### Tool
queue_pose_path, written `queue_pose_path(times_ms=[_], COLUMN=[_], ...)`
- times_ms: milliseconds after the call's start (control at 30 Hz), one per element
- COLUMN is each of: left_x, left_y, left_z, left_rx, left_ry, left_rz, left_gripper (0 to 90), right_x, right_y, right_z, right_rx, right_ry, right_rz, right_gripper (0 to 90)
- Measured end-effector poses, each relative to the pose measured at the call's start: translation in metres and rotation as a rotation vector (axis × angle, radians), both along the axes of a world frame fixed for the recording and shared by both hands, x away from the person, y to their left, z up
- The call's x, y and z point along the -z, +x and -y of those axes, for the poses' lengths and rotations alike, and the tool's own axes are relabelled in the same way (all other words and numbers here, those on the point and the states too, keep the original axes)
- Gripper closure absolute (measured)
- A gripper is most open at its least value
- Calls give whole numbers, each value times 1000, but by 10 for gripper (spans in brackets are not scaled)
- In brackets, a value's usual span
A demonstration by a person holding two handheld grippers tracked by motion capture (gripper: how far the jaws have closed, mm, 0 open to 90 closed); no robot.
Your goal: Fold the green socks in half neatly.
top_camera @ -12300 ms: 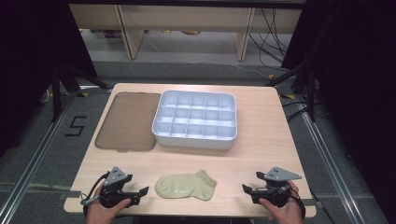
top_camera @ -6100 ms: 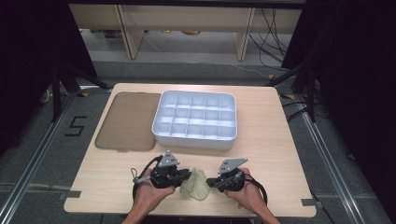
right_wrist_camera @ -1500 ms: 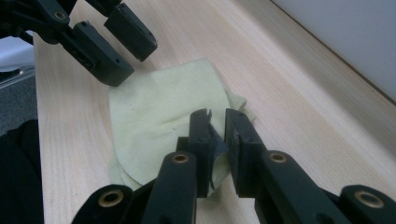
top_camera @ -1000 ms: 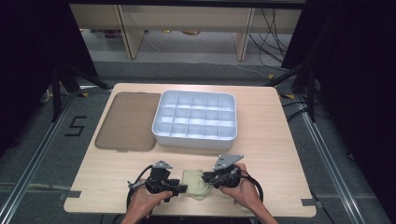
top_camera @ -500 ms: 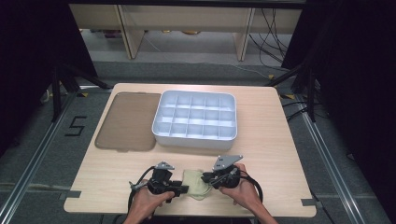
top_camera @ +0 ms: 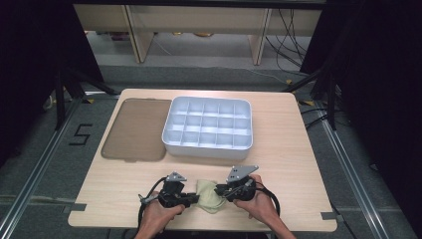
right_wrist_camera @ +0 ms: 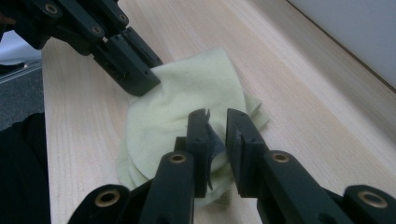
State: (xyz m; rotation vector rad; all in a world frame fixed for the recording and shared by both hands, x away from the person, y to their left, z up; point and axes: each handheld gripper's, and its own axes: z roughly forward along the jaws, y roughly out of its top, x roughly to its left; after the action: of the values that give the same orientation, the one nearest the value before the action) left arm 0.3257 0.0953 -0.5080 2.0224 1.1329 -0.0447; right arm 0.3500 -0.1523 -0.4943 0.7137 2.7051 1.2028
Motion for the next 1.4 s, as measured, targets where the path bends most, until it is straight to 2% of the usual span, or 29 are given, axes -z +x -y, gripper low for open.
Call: queue_pose_path(times_ms=[33, 167, 300, 400, 433, 500, 533, 600, 633, 667, 700, 767, 800, 900, 967, 1000, 1100, 1167, 1400], left_x=[-1, -2, -4, -5, -6, -6, -6, -7, -8, -8, -9, -10, -10, -10, -10, -11, -12, -12, -12], left_y=[1, 0, 0, -2, -2, -2, -2, -2, -2, -2, -2, -2, -2, -2, -2, -1, -1, -1, -1], left_z=[-2, -2, -2, -1, -2, -2, -2, -2, -3, -3, -3, -4, -4, -4, -4, -6, -6, -7, -7], left_rx=[21, 21, 26, 21, 22, 29, 29, 12, 25, 16, 10, 20, 18, 8, 3, 26, 17, 19, 34], left_ry=[20, 37, 35, 36, 40, 42, 42, 42, 47, 41, 37, 47, 51, 53, 50, 61, 57, 64, 61], left_rz=[1, 27, 39, 45, 45, 43, 43, 53, 53, 53, 52, 62, 64, 74, 74, 70, 66, 73, 77], left_gripper=[828, 833, 833, 833, 833, 833, 833, 833, 833, 834, 833, 833, 833, 833, 832, 832, 832, 831, 830], right_x=[0, 0, -1, -2, -3, -3, -4, -4, -5, -6, -5, -5, -5, -4, -3, -2, 1, 3, 12], right_y=[0, 1, 1, 3, 2, 2, 0, 1, 0, -1, -1, -4, -4, -10, -12, -14, -17, -18, -19], right_z=[0, 0, 0, 1, 1, 1, 1, 0, 0, -1, -2, -5, -6, -13, -18, -20, -27, -30, -41], right_rx=[-1, 2, 9, -9, -6, 2, 13, -10, 2, -2, -18, -20, -41, -52, -89, -88, -114, -103, -131], right_ry=[0, 1, 9, 24, 31, 43, 47, 55, 56, 50, 60, 62, 59, 61, 59, 56, 52, 54, 20], right_rz=[1, 9, 13, 23, 11, 21, 6, 26, 13, 9, 25, 15, 24, 11, 18, 11, 7, -5, -21], right_gripper=[795, 795, 796, 796, 796, 797, 797, 800, 801, 805, 808, 819, 824, 843, 852, 856, 859, 859, 859])
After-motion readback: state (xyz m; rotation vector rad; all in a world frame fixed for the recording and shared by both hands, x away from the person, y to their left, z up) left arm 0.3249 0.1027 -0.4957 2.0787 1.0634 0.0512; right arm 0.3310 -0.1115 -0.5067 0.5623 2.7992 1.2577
